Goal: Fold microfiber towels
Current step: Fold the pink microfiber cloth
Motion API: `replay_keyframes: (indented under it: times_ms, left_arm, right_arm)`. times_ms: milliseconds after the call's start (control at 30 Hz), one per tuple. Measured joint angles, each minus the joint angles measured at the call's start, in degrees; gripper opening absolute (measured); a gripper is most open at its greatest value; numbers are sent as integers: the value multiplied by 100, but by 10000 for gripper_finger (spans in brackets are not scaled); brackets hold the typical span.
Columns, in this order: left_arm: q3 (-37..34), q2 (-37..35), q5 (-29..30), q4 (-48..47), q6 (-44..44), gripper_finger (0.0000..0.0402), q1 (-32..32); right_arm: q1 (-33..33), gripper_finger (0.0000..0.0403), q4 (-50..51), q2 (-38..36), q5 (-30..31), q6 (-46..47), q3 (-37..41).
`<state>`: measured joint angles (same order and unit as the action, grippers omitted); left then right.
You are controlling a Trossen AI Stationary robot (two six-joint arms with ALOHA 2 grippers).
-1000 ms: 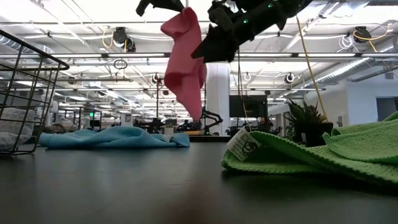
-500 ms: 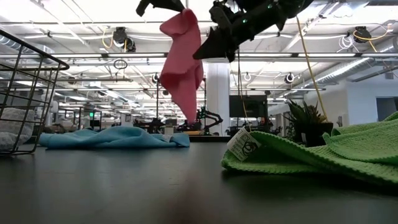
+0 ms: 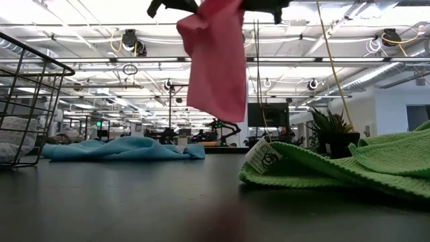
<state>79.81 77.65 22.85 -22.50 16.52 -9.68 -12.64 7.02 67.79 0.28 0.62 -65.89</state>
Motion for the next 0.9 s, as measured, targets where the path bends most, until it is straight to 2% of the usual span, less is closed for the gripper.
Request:
replay_keyframes:
  times_ms: [267,567,667,800,900]
  left_arm:
    - [0,0,-35,5,16,1,-2]
    - [-4,2,-398,0,357,1,48]
    - [-4,3,-681,2,371,2,84]
    - [-4,208,-797,15,350,19,238]
    - [-4,615,-798,298,211,42,467]
  right_arm:
    - [-4,0,1394,-853,461,-2,0]
    - [-90,0,1019,-1507,566,-372,0]
    - [-90,0,961,-1606,564,-364,0]
    - [-87,0,1011,-1596,549,-375,0]
    - [-90,0,1000,-1556,552,-392,0]
